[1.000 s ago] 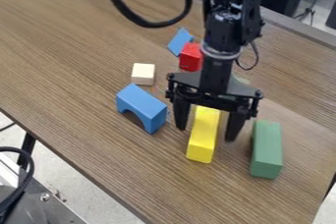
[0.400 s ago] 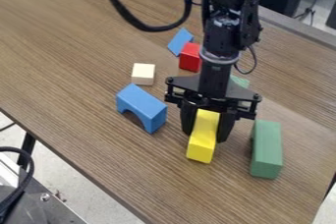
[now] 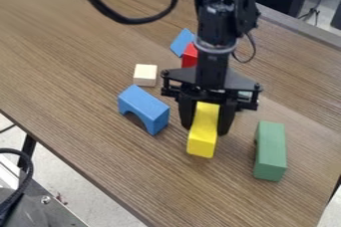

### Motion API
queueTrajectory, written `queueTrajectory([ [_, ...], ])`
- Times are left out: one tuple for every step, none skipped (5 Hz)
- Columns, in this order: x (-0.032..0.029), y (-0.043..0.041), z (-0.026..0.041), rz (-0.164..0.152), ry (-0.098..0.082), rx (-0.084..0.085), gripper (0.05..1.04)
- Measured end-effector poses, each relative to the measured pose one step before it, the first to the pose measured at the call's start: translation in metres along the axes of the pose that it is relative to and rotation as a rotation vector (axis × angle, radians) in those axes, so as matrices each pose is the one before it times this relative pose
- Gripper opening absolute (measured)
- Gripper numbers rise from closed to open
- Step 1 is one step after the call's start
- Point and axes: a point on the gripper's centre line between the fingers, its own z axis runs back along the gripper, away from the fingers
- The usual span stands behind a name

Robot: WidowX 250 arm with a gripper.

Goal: Put the yellow rectangular block on top of the blue arc

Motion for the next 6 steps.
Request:
queueTrajectory([
  [-0.00356, 0.01067, 0.01034, 0.0239, -0.0078, -0.0005, 0.544],
  [0.00264, 0.00999, 0.02298, 0.0973, -0.0811, -0.0097, 0.544],
  [0.0101, 0.00916, 0.01117, 0.1773, -0.0687, 0.059, 0.544],
  [0.01074, -0.00137, 0.00273, 0.2158, -0.0258, -0.0234, 0.544],
  [0.00871, 0.00019, -0.00667, 0.2056, -0.0052, -0.0076, 0.544],
  [0.00042, 0.00134, -0.00619, 0.116, 0.0386, -0.0317, 0.544],
])
